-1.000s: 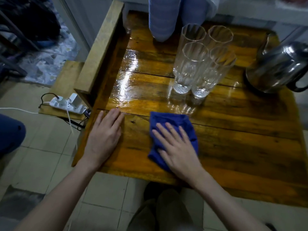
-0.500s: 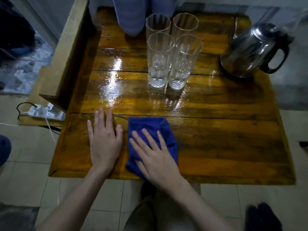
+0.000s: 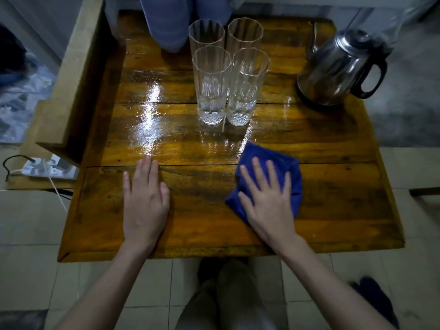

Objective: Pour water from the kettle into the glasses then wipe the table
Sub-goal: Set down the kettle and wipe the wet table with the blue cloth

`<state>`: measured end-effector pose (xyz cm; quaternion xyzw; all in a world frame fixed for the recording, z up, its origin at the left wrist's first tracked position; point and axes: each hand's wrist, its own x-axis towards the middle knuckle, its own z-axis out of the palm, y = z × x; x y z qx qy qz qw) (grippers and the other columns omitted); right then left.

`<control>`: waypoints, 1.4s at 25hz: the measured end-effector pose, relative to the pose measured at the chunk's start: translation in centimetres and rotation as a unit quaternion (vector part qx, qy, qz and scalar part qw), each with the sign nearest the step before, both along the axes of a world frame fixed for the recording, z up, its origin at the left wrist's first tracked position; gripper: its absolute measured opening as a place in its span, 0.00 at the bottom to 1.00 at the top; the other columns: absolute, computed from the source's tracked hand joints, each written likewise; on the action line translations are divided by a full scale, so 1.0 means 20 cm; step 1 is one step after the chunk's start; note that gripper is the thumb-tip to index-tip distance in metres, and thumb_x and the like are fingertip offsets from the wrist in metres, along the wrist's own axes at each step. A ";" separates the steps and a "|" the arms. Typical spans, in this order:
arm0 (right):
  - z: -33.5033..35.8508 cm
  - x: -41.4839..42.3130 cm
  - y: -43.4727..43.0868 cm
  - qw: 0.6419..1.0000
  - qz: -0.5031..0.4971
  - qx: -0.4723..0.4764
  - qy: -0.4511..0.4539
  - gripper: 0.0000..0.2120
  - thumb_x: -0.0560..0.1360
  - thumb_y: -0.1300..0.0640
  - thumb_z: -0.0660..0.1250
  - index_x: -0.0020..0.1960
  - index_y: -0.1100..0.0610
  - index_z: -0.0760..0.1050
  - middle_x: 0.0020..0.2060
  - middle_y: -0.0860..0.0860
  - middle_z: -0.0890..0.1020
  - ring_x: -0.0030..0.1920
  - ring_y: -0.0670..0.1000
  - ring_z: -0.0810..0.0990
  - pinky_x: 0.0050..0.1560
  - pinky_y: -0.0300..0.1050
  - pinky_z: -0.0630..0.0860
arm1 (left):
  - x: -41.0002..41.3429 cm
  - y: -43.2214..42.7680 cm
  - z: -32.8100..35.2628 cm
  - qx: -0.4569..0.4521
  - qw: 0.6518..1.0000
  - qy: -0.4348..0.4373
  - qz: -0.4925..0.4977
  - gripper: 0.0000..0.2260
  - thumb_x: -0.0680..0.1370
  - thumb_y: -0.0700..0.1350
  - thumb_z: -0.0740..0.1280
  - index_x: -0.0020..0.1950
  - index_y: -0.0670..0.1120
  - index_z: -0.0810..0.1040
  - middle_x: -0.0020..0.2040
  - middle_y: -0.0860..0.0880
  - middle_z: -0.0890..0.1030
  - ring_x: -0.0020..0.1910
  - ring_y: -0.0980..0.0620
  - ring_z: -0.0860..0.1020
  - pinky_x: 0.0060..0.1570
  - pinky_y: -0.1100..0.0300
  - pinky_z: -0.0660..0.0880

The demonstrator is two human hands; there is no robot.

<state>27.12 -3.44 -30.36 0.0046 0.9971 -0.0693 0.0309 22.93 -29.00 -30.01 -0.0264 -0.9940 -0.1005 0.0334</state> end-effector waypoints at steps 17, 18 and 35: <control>-0.01 -0.14 -0.09 0.990 0.132 -0.054 0.016 0.27 0.80 0.44 0.53 0.78 0.47 0.60 0.79 0.49 0.59 0.79 0.52 0.55 0.76 0.54 0.49 | 0.00 -0.01 0.01 0.039 0.999 0.000 0.006 0.24 0.81 0.50 0.49 0.76 0.42 0.63 0.77 0.45 0.64 0.77 0.50 0.59 0.77 0.46 0.51; 0.00 -0.17 -0.05 0.993 0.106 -0.047 0.008 0.27 0.80 0.43 0.51 0.79 0.47 0.59 0.79 0.49 0.58 0.79 0.52 0.54 0.77 0.55 0.48 | 0.00 -0.01 0.01 0.040 0.999 -0.001 0.008 0.24 0.81 0.50 0.50 0.76 0.42 0.63 0.77 0.45 0.64 0.77 0.50 0.59 0.77 0.47 0.51; -0.01 -0.44 -0.65 0.981 0.181 -0.064 0.002 0.29 0.79 0.43 0.45 0.79 0.47 0.54 0.80 0.48 0.56 0.80 0.53 0.50 0.76 0.63 0.46 | -0.01 -0.01 -0.01 0.022 1.000 -0.012 0.019 0.26 0.79 0.44 0.50 0.78 0.44 0.57 0.78 0.47 0.61 0.78 0.52 0.56 0.76 0.47 0.54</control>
